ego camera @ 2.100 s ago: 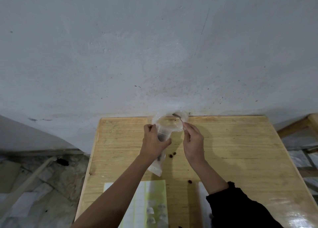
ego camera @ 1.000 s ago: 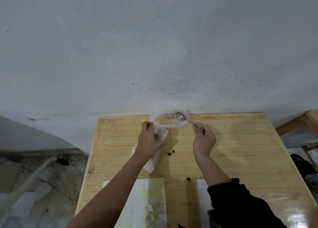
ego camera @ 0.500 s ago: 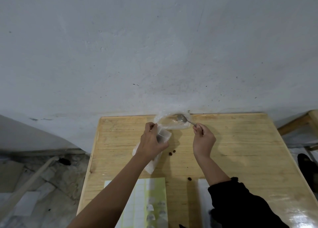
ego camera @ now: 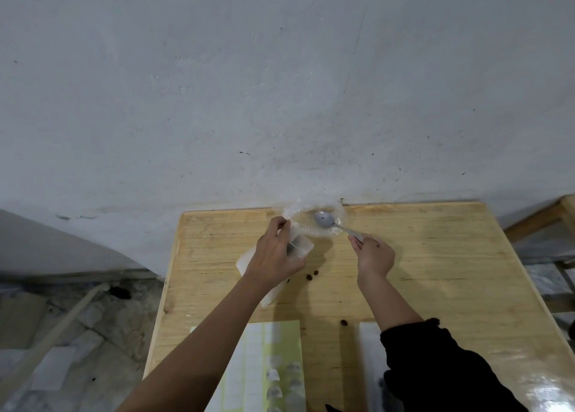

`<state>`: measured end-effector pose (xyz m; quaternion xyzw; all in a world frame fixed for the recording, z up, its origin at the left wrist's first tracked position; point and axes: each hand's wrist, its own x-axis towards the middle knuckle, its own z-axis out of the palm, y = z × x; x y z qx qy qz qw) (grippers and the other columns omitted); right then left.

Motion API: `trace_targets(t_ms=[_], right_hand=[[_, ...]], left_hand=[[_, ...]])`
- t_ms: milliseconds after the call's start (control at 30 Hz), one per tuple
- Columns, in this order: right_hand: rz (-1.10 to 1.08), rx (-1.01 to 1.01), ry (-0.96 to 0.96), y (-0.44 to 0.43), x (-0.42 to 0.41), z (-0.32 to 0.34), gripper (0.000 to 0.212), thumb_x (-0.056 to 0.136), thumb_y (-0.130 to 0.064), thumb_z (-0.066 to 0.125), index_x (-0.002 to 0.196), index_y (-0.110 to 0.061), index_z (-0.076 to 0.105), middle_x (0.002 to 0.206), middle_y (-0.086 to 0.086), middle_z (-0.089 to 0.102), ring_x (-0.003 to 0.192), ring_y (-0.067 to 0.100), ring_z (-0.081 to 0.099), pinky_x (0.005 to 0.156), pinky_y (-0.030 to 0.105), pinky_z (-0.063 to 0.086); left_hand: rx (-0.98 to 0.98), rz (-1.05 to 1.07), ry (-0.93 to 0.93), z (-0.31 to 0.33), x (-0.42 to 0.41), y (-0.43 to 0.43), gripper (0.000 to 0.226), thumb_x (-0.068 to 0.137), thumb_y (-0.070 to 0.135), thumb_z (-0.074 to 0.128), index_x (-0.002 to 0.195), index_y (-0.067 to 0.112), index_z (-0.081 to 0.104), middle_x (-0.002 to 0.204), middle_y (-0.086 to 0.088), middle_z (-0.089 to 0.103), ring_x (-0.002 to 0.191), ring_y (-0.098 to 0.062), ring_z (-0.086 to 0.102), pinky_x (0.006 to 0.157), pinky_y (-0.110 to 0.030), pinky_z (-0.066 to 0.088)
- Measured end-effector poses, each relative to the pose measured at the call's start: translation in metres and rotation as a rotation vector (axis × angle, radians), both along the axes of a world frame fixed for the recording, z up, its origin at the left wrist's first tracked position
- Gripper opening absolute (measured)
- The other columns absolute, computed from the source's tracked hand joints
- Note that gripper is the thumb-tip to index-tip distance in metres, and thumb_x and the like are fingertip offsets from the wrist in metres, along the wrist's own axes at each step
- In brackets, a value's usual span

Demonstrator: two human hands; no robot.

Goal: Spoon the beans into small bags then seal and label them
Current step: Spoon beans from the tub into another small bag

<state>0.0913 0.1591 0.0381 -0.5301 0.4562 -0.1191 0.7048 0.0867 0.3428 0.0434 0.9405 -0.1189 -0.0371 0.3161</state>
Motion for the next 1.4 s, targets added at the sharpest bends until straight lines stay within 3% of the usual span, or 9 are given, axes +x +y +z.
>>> trace_targets(t_ms=[167,367,467,567,667,833,1000,1233,1400], right_hand=[[-0.078,0.120,0.023,-0.002,0.001,0.002,0.020,0.091,0.002,0.053,0.106,0.008,0.064,0.097,0.021,0.065,0.070,0.019,0.067,0.059,0.017,0.057],[-0.039,0.097,-0.046,0.000,0.000,0.014,0.016,0.091,0.000,0.051,0.096,0.005,0.064,0.094,0.022,0.066,0.078,0.025,0.068,0.076,0.027,0.057],[0.041,0.039,-0.119,0.000,-0.001,0.025,0.014,0.090,0.000,0.049,0.092,0.003,0.063,0.089,0.021,0.066,0.075,0.023,0.068,0.071,0.023,0.058],[0.164,-0.035,-0.182,0.001,-0.003,0.033,0.012,0.092,-0.003,0.051,0.092,0.001,0.063,0.083,0.015,0.067,0.073,0.021,0.068,0.067,0.018,0.057],[0.321,-0.092,-0.233,0.003,-0.005,0.036,0.013,0.093,-0.004,0.052,0.087,-0.004,0.063,0.081,0.010,0.067,0.075,0.019,0.068,0.068,0.017,0.056],[0.451,-0.134,-0.265,0.007,-0.008,0.034,0.016,0.092,-0.003,0.053,0.084,-0.008,0.065,0.084,0.011,0.068,0.081,0.022,0.067,0.073,0.018,0.056],[0.324,-0.070,-0.326,-0.001,-0.008,0.040,0.016,0.092,0.000,0.052,0.082,-0.004,0.064,0.080,0.011,0.067,0.074,0.018,0.068,0.068,0.018,0.055],[-0.122,0.059,-0.462,-0.039,-0.010,0.035,0.020,0.085,0.008,0.049,0.072,-0.004,0.058,0.057,-0.002,0.067,0.057,0.011,0.066,0.061,0.017,0.053],[-0.290,0.034,-0.374,-0.052,-0.017,0.017,0.018,0.084,0.005,0.052,0.071,-0.004,0.059,0.071,0.007,0.064,0.065,0.015,0.065,0.064,0.016,0.053]], left_hand=[[-0.002,0.048,0.051,-0.003,-0.002,0.002,0.066,0.070,0.029,0.071,0.125,0.005,0.044,0.130,-0.004,0.031,0.096,-0.021,0.050,0.081,-0.033,0.049],[-0.102,0.160,0.137,-0.004,-0.002,0.002,0.068,0.073,0.033,0.073,0.127,0.008,0.041,0.133,-0.003,0.026,0.105,-0.018,0.044,0.090,-0.032,0.046],[-0.122,0.197,0.164,-0.005,0.001,0.003,0.070,0.073,0.032,0.074,0.128,0.008,0.040,0.133,-0.004,0.026,0.110,-0.020,0.043,0.093,-0.031,0.043],[-0.153,0.240,0.173,-0.003,0.004,0.004,0.069,0.073,0.031,0.075,0.128,0.005,0.041,0.133,-0.005,0.026,0.106,-0.018,0.042,0.086,-0.024,0.039],[-0.173,0.257,0.171,0.000,0.007,0.004,0.072,0.074,0.028,0.076,0.131,0.003,0.041,0.135,-0.005,0.027,0.105,-0.011,0.037,0.084,-0.020,0.035],[-0.168,0.245,0.188,0.003,0.008,0.005,0.076,0.074,0.029,0.076,0.135,0.004,0.038,0.138,-0.004,0.025,0.117,-0.017,0.040,0.087,-0.019,0.033],[-0.149,0.243,0.212,0.003,0.008,0.006,0.077,0.075,0.030,0.075,0.136,0.005,0.036,0.141,-0.004,0.024,0.119,-0.019,0.041,0.088,-0.020,0.034],[-0.154,0.253,0.221,0.003,0.007,0.006,0.072,0.074,0.029,0.075,0.132,0.005,0.039,0.139,-0.003,0.026,0.114,-0.018,0.043,0.087,-0.022,0.033],[-0.152,0.245,0.211,0.003,0.005,0.006,0.074,0.073,0.029,0.076,0.132,0.005,0.038,0.138,-0.003,0.028,0.106,-0.013,0.039,0.088,-0.023,0.033]])
